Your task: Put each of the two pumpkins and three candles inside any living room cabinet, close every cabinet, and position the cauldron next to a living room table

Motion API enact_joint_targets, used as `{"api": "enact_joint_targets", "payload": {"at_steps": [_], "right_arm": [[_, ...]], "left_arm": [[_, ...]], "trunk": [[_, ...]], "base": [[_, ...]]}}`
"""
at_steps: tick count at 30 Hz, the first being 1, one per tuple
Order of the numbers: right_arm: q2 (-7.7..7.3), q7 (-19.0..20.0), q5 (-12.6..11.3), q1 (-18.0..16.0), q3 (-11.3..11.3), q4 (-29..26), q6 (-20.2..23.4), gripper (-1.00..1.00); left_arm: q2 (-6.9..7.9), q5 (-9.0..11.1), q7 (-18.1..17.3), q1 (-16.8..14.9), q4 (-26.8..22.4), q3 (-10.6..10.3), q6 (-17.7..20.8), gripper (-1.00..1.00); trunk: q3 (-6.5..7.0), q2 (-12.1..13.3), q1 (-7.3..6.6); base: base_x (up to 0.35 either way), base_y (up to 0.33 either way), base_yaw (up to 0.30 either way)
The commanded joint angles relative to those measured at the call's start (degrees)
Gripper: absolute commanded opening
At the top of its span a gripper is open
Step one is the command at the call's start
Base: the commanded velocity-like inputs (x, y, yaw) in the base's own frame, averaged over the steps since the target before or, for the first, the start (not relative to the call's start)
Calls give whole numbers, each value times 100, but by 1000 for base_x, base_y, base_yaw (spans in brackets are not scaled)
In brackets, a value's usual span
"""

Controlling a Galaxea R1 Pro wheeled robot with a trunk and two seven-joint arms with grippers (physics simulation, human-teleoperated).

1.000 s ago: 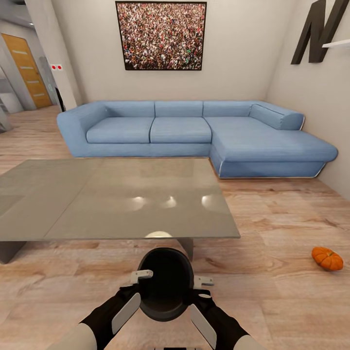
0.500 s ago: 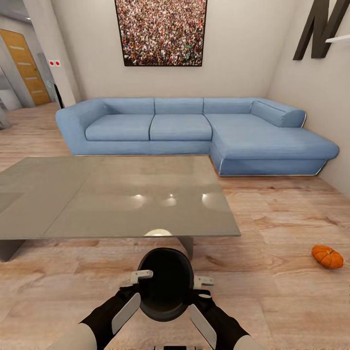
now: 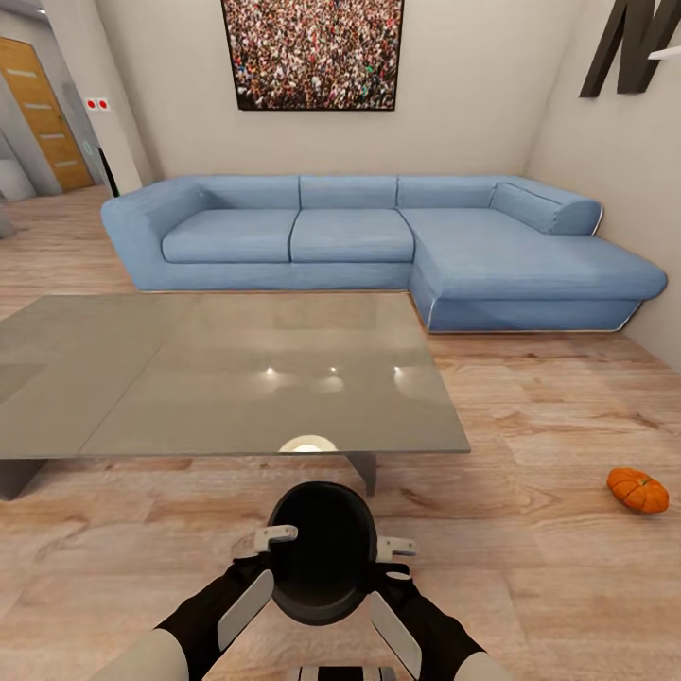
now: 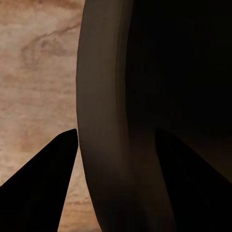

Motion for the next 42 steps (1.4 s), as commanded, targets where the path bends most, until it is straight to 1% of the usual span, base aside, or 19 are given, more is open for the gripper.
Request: {"api": "enact_joint_targets", "payload": {"at_steps": [1,17,25,37,42], "right_arm": [[-3,5,-67,-6,29,-171,-3,-100],[-3,5,-67,-6,29,-171,-3,-100],[-3,5,-67,-6,29,-171,-3,-100],[-4,5,-67,-6,29,-171,-7,-100],[-10,5,-73,-6,29,-171,-16,-100]], "left_arm": [[10,-136,45,-6,-10,56,46,-100],[10,-136,46,-6,-10,60,46,-100],[7,-136,52,-6,-10,56,46,-100],[10,-136,52,-6,-10,60,46,-100],[10,-136,54,-6,-10,67,46,-100]], "trunk": [[-5,-3,-2],[-5,-3,-2],[-5,-3,-2],[-271,-19,29],[-271,-19,29]], "base": [[0,0,0],[71,0,0],[15,0,0],[0,0,0],[0,0,0]]}}
